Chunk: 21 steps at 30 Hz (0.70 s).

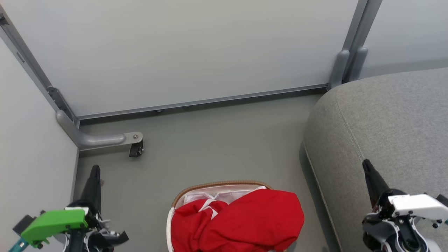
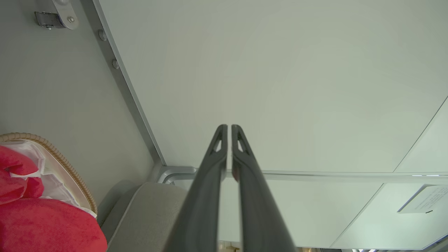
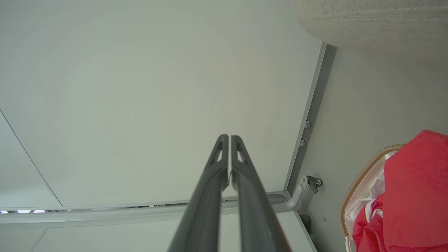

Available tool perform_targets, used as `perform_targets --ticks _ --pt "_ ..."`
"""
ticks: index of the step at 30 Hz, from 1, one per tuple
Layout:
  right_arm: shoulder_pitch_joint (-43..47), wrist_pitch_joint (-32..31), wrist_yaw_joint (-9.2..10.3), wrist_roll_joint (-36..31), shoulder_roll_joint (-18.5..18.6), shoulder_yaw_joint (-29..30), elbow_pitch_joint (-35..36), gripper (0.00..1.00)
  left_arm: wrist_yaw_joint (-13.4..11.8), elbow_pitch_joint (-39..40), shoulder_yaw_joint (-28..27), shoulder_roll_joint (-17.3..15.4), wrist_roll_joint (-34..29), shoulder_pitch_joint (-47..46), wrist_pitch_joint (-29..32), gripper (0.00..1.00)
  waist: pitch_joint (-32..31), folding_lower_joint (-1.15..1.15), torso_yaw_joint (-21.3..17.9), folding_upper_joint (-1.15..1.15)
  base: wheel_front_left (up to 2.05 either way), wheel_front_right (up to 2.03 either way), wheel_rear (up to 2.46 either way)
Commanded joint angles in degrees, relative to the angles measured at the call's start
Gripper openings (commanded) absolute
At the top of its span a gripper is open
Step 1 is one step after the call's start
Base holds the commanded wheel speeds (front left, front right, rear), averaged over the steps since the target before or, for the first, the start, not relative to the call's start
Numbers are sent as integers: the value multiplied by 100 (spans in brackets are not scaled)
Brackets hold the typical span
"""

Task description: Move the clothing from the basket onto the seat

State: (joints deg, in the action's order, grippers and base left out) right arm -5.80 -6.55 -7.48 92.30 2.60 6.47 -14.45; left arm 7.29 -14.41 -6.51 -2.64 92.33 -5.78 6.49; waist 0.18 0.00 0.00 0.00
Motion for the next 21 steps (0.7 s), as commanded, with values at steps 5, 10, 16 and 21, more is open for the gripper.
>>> perform_targets --ticks 5,10,16,21 --pt "146 41 0 -10 -60 -38 -166 100 -6 -172 72 32 -7 142 -39 100 0 0 -1 0 0 0 0" --pt "175 185 0 -87 -52 -92 -148 100 -4 -155 269 28 -37 141 -183 100 -1 0 -2 0 0 0 0" --pt "200 350 0 -281 -44 -98 -129 100 -1 -110 439 22 -169 139 -348 100 -2 0 -2 0 0 0 0" --pt "208 484 0 -561 -37 -66 -87 100 1 -26 519 18 -488 135 -481 100 -2 0 -2 0 0 0 0"
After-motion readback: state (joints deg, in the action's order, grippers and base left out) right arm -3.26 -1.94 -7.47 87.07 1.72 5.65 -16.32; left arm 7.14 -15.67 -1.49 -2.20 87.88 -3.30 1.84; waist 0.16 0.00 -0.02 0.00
